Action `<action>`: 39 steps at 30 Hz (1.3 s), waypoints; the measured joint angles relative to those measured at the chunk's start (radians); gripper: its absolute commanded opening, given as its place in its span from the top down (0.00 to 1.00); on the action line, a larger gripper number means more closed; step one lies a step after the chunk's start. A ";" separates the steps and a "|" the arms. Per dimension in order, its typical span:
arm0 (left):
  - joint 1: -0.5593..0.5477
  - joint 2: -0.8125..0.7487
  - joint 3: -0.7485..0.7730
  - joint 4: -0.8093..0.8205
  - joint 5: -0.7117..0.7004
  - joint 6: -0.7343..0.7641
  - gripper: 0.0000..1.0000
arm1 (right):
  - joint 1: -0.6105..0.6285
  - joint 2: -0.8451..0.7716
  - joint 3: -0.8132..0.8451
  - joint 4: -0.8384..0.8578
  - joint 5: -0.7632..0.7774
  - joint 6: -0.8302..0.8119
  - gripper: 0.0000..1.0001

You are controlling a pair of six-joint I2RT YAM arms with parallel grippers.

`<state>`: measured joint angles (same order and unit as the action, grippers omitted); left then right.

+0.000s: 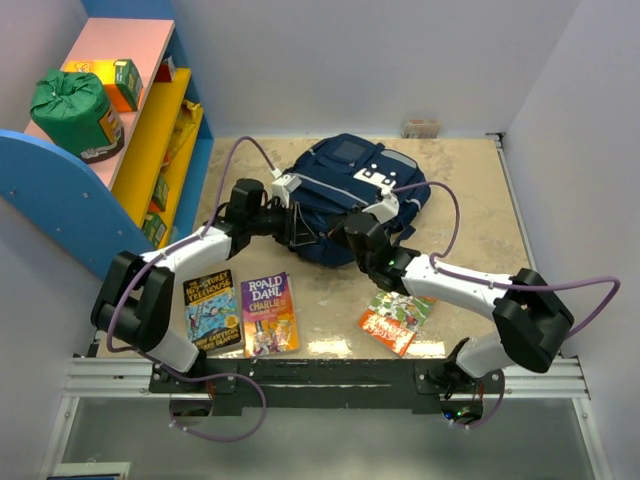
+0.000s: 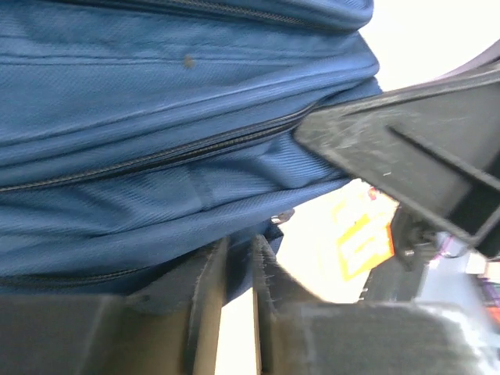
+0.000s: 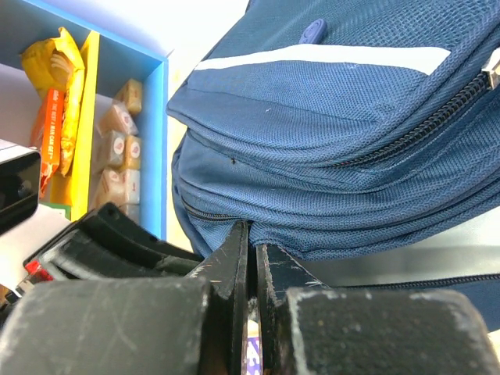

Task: Pack the student bag
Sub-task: Unzip the student bag at the center of the board.

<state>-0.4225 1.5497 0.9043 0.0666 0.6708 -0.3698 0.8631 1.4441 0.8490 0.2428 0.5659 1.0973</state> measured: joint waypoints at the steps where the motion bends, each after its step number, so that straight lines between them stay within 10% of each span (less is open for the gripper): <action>1: 0.002 0.000 -0.003 0.012 0.011 -0.015 0.68 | 0.000 0.001 0.003 -0.001 0.000 -0.003 1.00; 15: -0.069 -0.001 -0.090 0.201 0.139 -0.054 0.55 | 0.006 0.023 0.043 -0.011 0.013 -0.054 1.00; 28: -0.067 0.001 -0.087 0.171 0.076 -0.064 0.02 | 0.014 0.023 0.062 -0.019 0.019 -0.137 1.00; 39: -0.032 -0.001 -0.057 0.131 0.077 -0.088 0.04 | 0.017 0.023 0.062 -0.018 0.020 -0.149 1.00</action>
<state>-0.4545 1.5486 0.8471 0.1974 0.7483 -0.4576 0.8799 1.4673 0.9112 0.2245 0.5861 0.9482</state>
